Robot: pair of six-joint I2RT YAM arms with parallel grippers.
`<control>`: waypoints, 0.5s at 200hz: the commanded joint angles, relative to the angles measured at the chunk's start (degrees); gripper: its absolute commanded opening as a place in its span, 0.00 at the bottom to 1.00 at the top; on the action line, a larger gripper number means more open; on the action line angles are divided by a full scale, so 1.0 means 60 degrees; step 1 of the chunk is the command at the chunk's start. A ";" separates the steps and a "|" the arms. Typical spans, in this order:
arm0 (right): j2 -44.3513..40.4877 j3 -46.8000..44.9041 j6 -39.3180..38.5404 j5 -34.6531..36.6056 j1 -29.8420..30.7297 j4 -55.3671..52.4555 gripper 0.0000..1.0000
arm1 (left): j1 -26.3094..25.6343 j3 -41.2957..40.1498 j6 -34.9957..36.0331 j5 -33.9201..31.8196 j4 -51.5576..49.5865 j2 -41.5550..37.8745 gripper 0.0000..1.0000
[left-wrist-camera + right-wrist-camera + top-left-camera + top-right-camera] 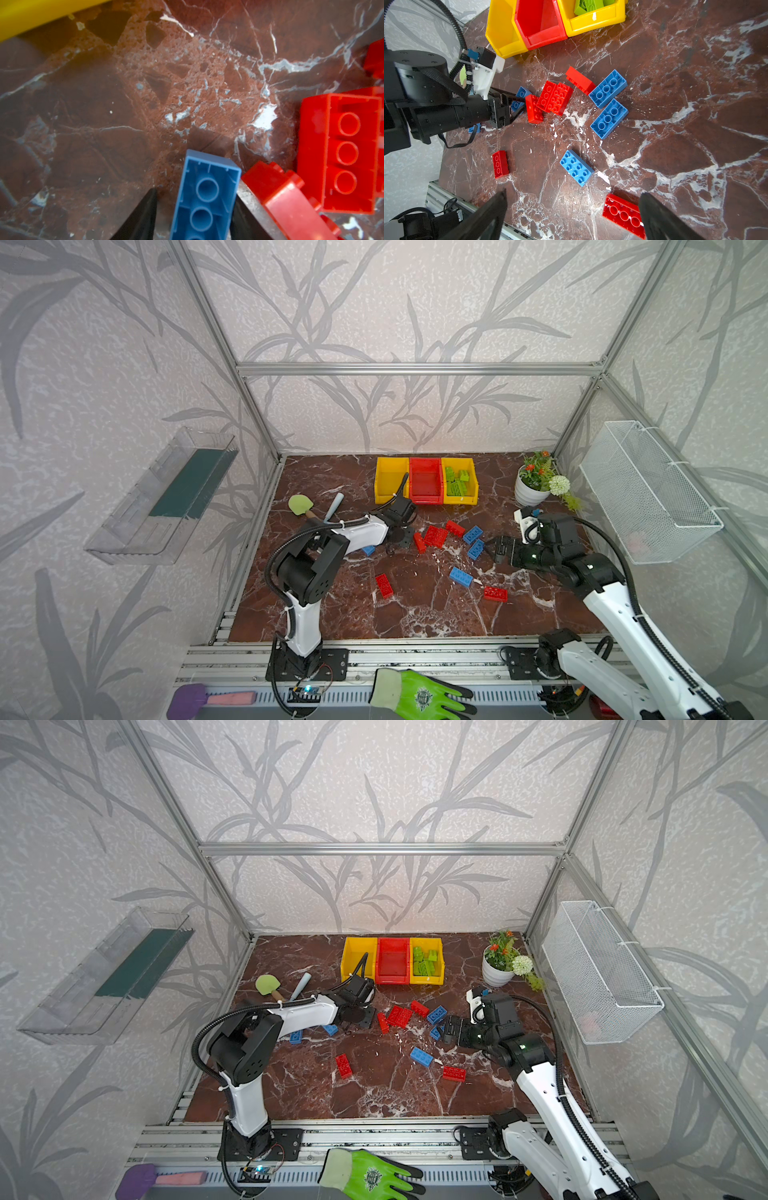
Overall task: Sort the legos into containers by color
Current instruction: Pick up the lego from the center of the table.
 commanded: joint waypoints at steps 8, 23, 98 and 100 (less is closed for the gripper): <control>-0.0010 -0.0086 -0.0158 -0.0094 -0.0040 0.0118 0.99 | 0.0044 0.0446 0.0045 -0.0196 -0.0489 0.0148 0.38; -0.0031 -0.0064 -0.0137 -0.0108 -0.0033 0.0136 0.99 | 0.0041 0.0620 -0.0022 -0.0387 -0.0730 0.0144 0.28; 0.0110 0.0128 -0.0126 -0.0487 -0.0039 0.0229 0.99 | 0.0394 0.2603 -0.0409 -0.1411 -0.2556 -0.0231 0.16; 0.0126 0.0151 -0.0136 -0.0500 -0.0040 0.0230 0.99 | 0.0416 0.2705 -0.0409 -0.1399 -0.2612 -0.0218 0.16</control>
